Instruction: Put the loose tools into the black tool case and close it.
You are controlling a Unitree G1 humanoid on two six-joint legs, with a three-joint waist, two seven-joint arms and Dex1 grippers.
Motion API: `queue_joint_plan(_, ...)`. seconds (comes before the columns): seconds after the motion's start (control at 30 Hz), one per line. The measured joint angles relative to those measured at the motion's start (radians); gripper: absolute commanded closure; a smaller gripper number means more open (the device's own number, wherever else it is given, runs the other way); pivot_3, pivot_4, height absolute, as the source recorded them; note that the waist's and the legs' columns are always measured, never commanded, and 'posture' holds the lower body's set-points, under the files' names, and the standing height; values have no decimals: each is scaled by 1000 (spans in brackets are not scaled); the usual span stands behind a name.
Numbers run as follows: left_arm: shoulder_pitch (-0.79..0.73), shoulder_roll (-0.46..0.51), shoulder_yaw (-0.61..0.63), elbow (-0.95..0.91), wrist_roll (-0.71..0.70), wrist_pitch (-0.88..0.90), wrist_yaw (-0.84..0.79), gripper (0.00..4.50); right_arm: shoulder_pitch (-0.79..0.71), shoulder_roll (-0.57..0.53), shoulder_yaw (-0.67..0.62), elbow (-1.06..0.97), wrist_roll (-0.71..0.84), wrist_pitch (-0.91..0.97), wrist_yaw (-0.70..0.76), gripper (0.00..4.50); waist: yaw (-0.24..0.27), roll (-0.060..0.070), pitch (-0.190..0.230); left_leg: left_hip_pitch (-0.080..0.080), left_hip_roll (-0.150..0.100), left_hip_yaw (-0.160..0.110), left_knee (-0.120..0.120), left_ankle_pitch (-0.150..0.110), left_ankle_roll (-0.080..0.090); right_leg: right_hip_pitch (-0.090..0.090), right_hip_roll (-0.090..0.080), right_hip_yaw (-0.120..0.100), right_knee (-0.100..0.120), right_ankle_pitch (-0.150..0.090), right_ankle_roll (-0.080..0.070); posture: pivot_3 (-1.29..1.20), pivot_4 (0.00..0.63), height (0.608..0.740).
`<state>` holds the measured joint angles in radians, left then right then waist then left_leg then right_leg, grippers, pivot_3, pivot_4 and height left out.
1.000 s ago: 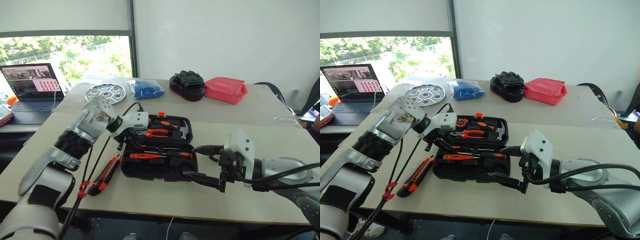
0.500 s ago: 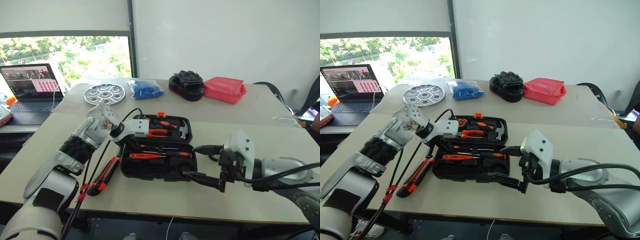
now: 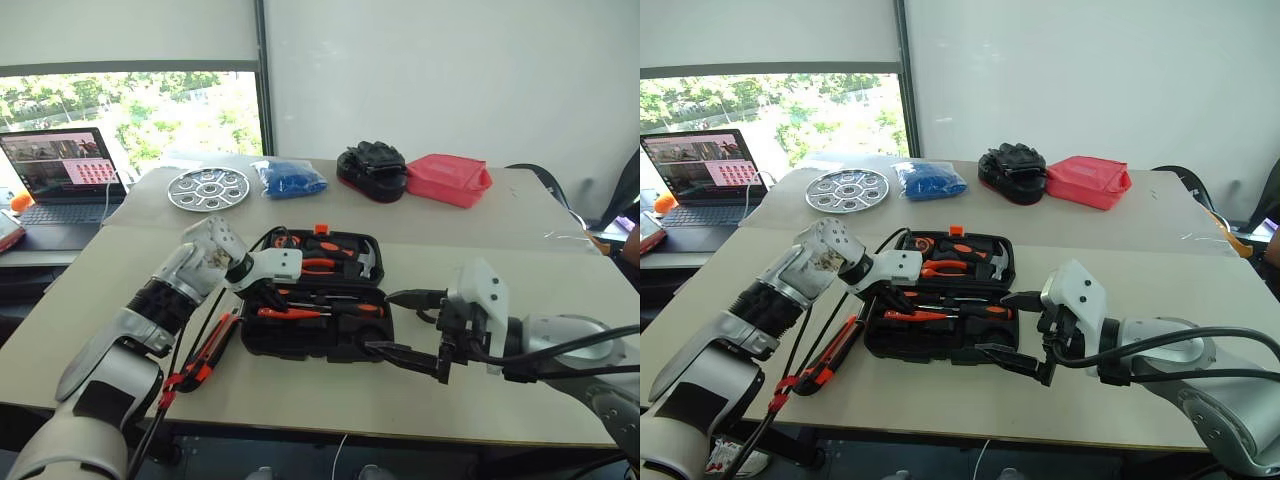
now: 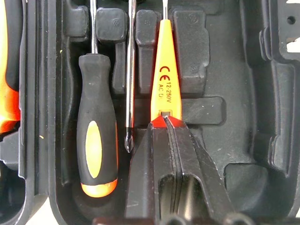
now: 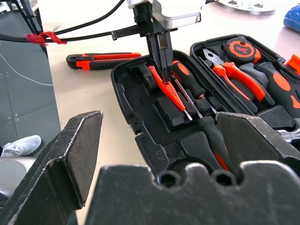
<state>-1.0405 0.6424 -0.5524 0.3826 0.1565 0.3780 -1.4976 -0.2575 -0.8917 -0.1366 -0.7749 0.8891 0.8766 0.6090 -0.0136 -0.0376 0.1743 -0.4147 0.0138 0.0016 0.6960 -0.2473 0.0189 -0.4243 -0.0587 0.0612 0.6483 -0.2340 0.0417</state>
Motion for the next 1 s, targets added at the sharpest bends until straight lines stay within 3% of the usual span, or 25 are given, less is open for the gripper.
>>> queue_joint_plan(1.0, 98, 62, 42, -66, 79, -129, 23, 4464, -8, 5, 0, 19, 38, 0, -20, 0, -12, 10, -8, 8, 1, 2, -2, 0, 0, 4, 1, 5, 1, 0, 0, 0, 150, 740)
